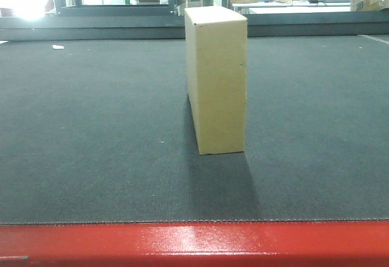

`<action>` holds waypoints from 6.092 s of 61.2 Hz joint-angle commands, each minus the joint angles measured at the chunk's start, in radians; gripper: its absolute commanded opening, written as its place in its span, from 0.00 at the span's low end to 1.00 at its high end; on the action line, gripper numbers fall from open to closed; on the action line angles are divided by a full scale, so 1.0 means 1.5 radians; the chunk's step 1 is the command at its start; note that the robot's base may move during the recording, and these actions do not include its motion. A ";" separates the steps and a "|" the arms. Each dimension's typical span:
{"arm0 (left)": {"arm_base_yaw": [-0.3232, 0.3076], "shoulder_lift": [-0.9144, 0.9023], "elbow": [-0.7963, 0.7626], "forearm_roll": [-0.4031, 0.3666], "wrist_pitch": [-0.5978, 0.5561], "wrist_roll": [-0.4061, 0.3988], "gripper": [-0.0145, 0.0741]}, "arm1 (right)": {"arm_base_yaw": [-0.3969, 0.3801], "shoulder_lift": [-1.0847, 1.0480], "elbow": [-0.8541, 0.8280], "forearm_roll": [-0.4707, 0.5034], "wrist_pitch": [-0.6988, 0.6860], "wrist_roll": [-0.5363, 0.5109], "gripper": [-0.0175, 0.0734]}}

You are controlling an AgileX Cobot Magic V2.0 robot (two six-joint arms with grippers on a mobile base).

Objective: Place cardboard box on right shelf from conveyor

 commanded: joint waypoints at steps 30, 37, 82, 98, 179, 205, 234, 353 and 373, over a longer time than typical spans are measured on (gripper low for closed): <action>-0.002 -0.010 0.006 -0.004 -0.059 0.000 0.03 | 0.013 0.360 -0.311 -0.075 -0.041 -0.004 0.82; -0.002 -0.010 0.006 -0.004 -0.059 0.000 0.03 | 0.055 0.473 -0.397 -0.084 -0.029 -0.004 0.89; -0.002 -0.010 0.006 -0.004 -0.059 0.000 0.03 | 0.441 1.076 -1.169 -0.128 0.584 0.203 0.89; -0.002 -0.010 0.006 -0.004 -0.059 0.000 0.03 | 0.481 1.219 -1.350 -0.233 0.745 0.295 0.89; -0.002 -0.010 0.006 -0.004 -0.059 0.000 0.03 | 0.436 1.292 -1.366 -0.208 0.755 0.274 0.45; -0.002 -0.010 0.006 -0.004 -0.059 0.000 0.03 | 0.304 1.088 -1.164 -0.202 0.719 0.183 0.45; -0.002 -0.010 0.006 -0.004 -0.059 0.000 0.03 | 0.191 0.736 -0.799 -0.177 0.577 0.133 0.45; -0.002 -0.010 0.006 -0.004 -0.059 0.000 0.03 | 0.192 0.202 -0.574 -0.153 0.550 0.101 0.45; -0.002 -0.010 0.006 -0.004 -0.059 0.000 0.03 | 0.192 0.202 -0.574 -0.153 0.550 0.101 0.45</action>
